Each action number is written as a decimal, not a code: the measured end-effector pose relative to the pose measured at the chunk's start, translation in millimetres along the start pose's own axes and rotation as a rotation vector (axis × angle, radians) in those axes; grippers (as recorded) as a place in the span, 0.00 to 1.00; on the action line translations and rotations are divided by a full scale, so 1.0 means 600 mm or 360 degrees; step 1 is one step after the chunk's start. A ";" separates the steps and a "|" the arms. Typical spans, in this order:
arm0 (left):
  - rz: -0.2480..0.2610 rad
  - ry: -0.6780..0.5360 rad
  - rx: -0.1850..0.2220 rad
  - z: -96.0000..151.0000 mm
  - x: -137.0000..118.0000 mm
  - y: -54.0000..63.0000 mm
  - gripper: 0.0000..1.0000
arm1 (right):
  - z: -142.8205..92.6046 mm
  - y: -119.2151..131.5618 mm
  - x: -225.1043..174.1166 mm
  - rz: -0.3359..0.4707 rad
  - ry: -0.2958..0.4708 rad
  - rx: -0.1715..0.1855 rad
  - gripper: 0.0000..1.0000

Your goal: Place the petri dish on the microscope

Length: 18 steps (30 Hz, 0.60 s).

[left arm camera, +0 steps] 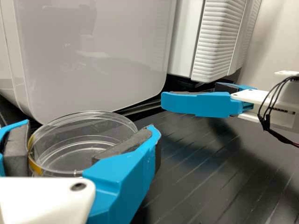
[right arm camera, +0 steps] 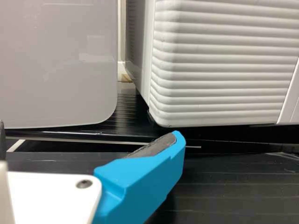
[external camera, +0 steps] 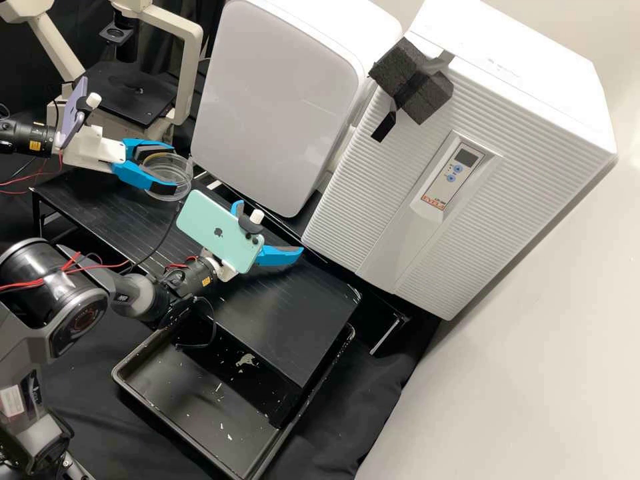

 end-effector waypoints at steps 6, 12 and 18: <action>-0.0001 0.0000 -0.0001 -0.001 0.001 -0.001 0.00 | 0.000 0.000 0.000 0.0000 0.0000 0.0000 1.00; -0.0044 0.0009 -0.0016 -0.006 0.008 -0.017 0.00 | 0.000 0.000 0.000 0.0000 0.0000 0.0000 1.00; -0.0060 0.0008 -0.0032 -0.004 0.012 -0.024 0.00 | 0.000 0.000 0.000 0.0000 0.0000 0.0000 1.00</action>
